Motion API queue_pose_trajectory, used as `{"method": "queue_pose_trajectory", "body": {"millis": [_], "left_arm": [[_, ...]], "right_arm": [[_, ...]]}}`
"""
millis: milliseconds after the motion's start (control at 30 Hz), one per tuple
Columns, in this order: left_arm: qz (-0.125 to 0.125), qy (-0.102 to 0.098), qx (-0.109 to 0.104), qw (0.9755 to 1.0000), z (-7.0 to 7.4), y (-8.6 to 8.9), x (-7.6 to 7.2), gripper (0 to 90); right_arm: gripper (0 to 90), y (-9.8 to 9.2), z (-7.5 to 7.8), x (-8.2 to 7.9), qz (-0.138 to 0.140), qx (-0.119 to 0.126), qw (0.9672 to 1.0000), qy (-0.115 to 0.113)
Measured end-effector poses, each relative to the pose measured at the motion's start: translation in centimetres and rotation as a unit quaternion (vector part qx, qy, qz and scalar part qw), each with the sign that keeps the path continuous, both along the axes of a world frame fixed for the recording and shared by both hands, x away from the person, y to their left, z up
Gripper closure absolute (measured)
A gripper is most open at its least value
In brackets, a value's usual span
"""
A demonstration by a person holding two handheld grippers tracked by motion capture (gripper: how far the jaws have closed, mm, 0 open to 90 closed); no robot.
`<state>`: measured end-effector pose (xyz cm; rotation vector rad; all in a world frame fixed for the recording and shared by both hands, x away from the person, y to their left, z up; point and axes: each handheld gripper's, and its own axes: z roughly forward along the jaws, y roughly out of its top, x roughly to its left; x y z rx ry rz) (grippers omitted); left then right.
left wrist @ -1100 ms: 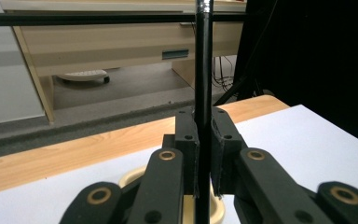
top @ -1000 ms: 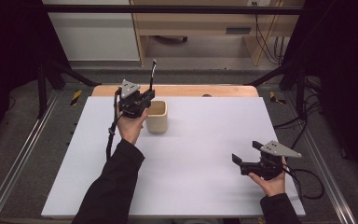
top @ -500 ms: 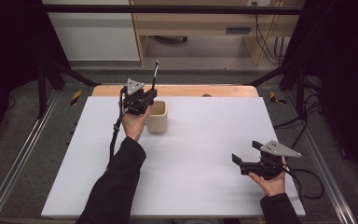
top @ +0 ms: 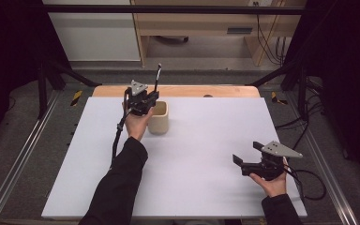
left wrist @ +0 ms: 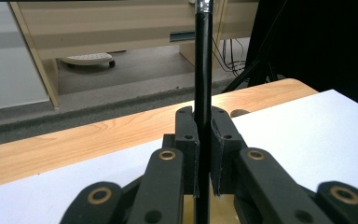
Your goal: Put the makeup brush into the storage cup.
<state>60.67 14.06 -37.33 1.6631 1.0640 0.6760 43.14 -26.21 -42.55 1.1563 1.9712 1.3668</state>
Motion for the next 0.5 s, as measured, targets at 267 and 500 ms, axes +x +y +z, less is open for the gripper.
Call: {"method": "queue_pose_trajectory", "body": {"millis": [267,500], "left_arm": [[0.0,0.006,0.01,0.9999,-0.9,-0.4,0.2,83.6],[-0.001,0.011,0.016,0.9998,-1.9,-0.5,0.2,83.6]], "right_arm": [[4.1,0.0,0.0,0.0,-0.001,0.001,1.0,0.0],[4.1,0.0,0.0,0.1,0.0,-0.001,1.0,-0.001]]}}
